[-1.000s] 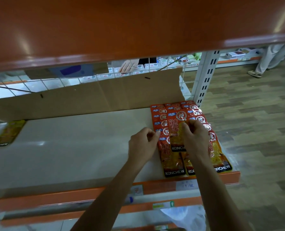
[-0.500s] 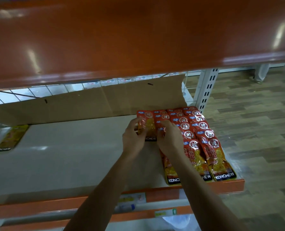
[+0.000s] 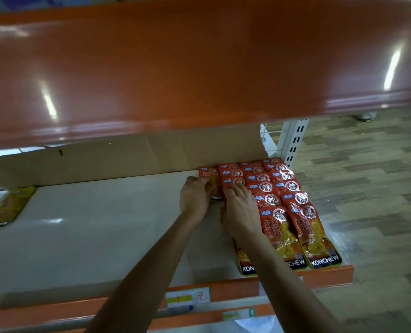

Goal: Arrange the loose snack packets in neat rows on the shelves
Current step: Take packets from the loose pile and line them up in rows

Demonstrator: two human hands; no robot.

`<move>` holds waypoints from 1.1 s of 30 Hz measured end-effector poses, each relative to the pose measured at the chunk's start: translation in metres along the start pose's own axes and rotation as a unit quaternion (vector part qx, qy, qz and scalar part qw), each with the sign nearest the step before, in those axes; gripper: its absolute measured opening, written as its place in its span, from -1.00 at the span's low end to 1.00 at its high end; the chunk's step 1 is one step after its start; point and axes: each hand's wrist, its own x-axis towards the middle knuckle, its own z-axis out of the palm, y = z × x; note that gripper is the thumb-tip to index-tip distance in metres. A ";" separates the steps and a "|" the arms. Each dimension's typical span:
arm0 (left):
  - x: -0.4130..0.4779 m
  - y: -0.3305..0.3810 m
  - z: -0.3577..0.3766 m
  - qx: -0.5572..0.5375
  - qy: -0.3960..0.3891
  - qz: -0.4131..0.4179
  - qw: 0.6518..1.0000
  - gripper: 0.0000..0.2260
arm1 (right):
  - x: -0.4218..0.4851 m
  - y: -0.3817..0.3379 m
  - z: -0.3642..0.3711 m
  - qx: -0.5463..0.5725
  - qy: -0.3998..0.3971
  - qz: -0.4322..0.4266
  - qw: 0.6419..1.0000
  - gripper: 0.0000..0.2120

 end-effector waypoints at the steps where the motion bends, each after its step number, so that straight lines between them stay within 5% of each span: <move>1: 0.000 0.000 0.002 0.003 0.003 0.003 1.000 -0.68 | 0.000 0.000 0.001 0.001 0.002 -0.002 1.000 -0.56; 21: -0.022 -0.010 -0.007 0.062 -0.013 0.027 0.998 -0.62 | -0.005 -0.012 -0.004 0.024 -0.013 -0.014 1.000 -0.51; 33: -0.098 -0.107 -0.086 0.081 0.054 -0.019 0.995 -0.59 | -0.036 -0.116 0.046 -0.001 -0.063 -0.096 0.993 -0.52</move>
